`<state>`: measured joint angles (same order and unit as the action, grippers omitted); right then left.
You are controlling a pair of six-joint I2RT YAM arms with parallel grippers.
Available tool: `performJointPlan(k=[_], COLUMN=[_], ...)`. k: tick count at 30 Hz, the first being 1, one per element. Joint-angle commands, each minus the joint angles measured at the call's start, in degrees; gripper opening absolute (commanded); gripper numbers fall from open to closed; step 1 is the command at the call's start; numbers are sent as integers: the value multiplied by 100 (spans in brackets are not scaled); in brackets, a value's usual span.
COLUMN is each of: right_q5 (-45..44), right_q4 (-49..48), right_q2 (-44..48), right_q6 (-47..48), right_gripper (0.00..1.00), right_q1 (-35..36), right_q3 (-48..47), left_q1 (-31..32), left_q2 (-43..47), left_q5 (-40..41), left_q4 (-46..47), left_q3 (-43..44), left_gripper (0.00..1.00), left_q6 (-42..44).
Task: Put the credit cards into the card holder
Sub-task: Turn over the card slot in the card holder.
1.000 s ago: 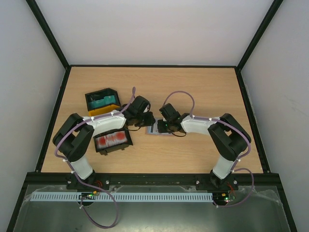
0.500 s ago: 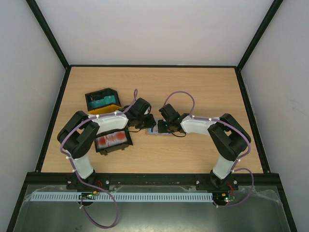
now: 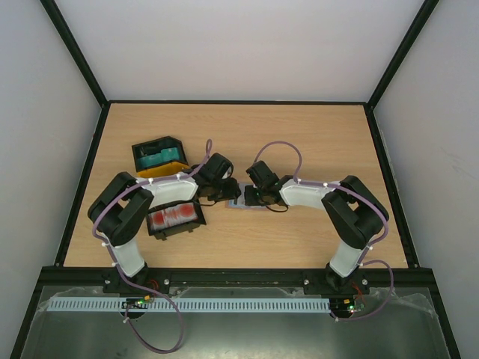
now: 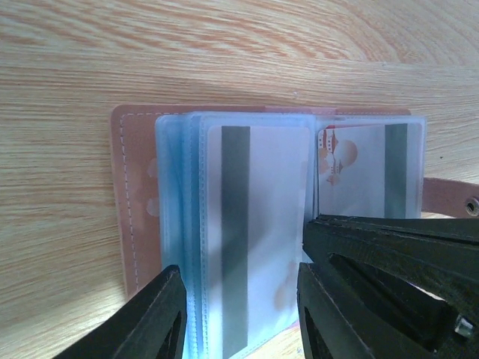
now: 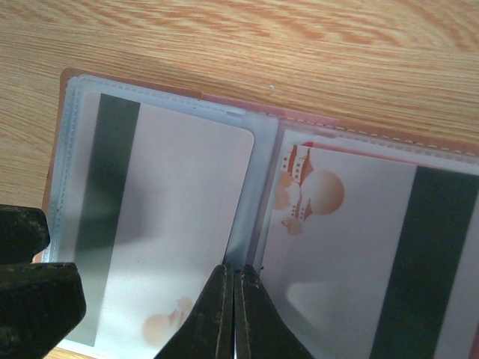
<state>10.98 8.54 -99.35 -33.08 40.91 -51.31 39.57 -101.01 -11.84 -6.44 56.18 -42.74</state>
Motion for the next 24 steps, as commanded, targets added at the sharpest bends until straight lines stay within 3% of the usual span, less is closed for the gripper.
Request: performJointPlan(k=[1,5,10,16,20,24], right_q5=[-272,-272,-255,-257,-261,-263], right_q4=[315,299,281,263,252,246], right_q2=[-215,-202,-202,-210,-216,-228], right_q6=[-41,-32,-41,-57,-67,-67], right_gripper=[2,2,2,2,2,2], right_q1=[-3,1,3,3,5,0], right_q3=[110,112,123,136,145,144], left_q1=[2,41,55,68,98,159], left_q2=[-26,-63,-146,-109,-152,-231], left_q5=[-192,-417,-547,-351,-238,-276], left_q4=[-36,35,57,-77,-155,-182], left_q3=[-49,-22,-9,-11,15,68], left_gripper=[43,36,36,46,47,36], left_q6=[-5,16,20,3,17,54])
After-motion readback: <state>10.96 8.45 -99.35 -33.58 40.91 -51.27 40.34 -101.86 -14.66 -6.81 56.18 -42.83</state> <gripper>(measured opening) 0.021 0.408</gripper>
